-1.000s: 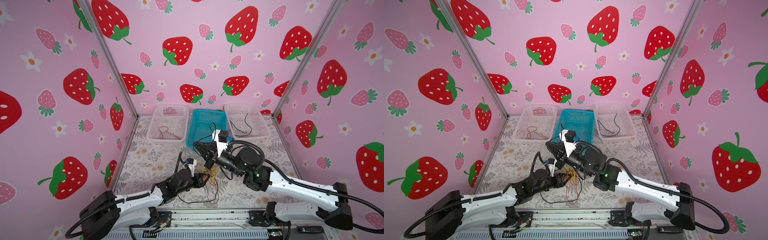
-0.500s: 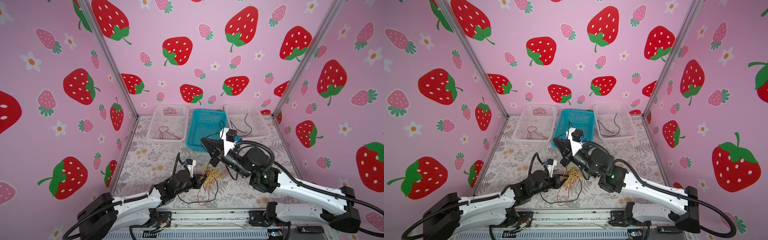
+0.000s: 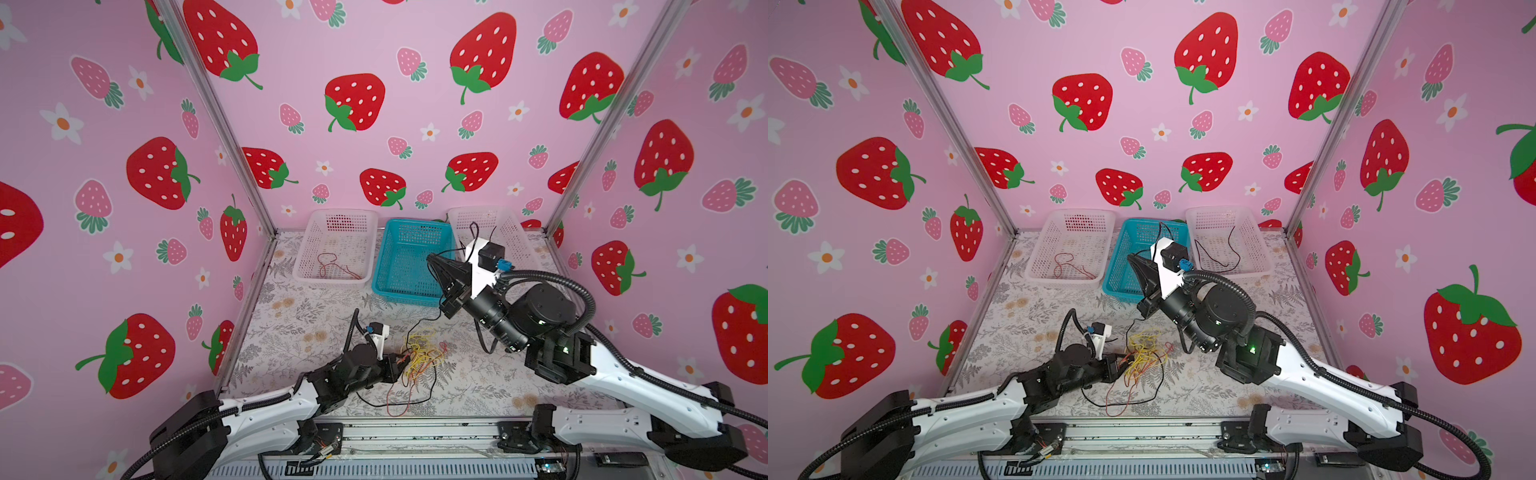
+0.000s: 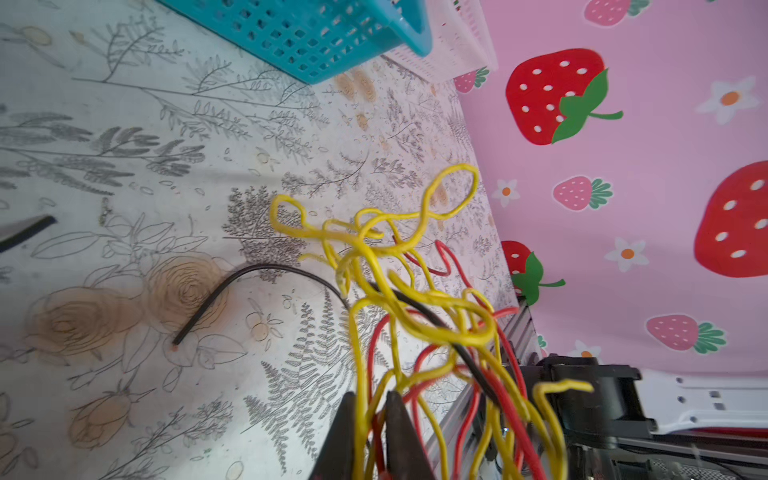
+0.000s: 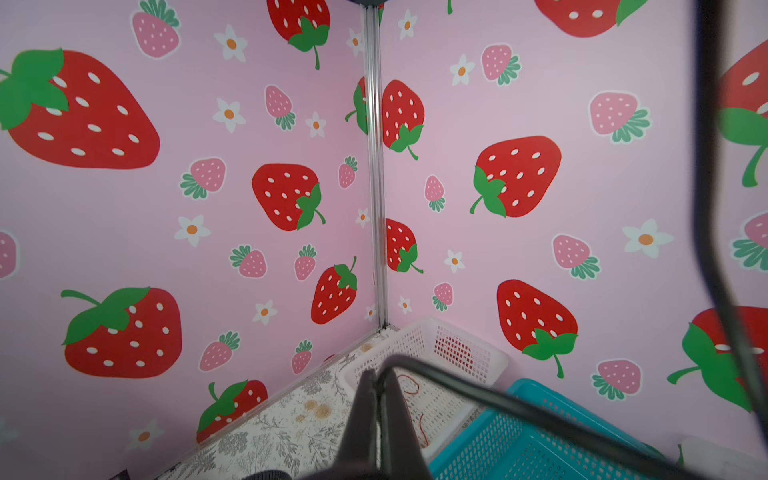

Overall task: Untangle the cables
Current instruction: 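Carry the black wire over the farther white basket while the left gripper withdraws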

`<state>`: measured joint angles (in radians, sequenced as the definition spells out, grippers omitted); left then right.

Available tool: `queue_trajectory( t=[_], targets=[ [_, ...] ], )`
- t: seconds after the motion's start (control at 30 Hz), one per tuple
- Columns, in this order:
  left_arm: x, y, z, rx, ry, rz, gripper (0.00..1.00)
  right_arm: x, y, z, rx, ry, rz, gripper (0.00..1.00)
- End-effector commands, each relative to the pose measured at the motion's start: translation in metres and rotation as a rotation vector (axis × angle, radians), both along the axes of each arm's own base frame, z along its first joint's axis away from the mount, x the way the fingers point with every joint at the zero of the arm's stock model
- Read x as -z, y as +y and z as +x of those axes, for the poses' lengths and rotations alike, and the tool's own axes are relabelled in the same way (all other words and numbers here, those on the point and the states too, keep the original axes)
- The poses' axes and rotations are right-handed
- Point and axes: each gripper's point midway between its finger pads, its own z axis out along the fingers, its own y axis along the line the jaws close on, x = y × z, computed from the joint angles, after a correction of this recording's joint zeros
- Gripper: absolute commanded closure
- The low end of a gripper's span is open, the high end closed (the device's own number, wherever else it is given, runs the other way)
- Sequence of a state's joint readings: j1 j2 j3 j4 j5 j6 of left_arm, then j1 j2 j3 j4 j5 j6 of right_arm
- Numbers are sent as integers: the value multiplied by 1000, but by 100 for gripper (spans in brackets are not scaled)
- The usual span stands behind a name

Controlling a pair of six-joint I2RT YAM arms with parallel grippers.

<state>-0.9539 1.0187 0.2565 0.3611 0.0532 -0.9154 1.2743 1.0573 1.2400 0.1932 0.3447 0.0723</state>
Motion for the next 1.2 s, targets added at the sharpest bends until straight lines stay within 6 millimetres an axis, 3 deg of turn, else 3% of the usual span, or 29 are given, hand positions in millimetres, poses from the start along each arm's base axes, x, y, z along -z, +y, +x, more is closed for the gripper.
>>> queue_trajectory(
  t=[0.0,0.1,0.27,0.4,0.63,0.83,1.03,1.17],
  targets=[
    [29,12,-8,4,51,104,69,-41,-27,-8,14,-41,87,100],
    [30,11,-8,10,52,113,61,-44,-26,-11,-9,-30,80,100],
    [32,13,-6,7,45,126,71,-47,-32,-9,14,-25,62,100],
    [30,14,-5,-2,36,133,71,-44,-44,-2,90,-50,24,100],
    [17,14,3,2,2,170,66,-27,-68,45,274,-59,-54,100],
    [-15,19,23,3,-56,211,59,-17,-81,100,298,4,-63,100],
    [-50,27,43,33,-81,249,49,-28,-90,143,347,21,-69,100],
    [-81,34,55,40,-127,282,41,-37,-107,175,416,24,-58,100]
  ],
)
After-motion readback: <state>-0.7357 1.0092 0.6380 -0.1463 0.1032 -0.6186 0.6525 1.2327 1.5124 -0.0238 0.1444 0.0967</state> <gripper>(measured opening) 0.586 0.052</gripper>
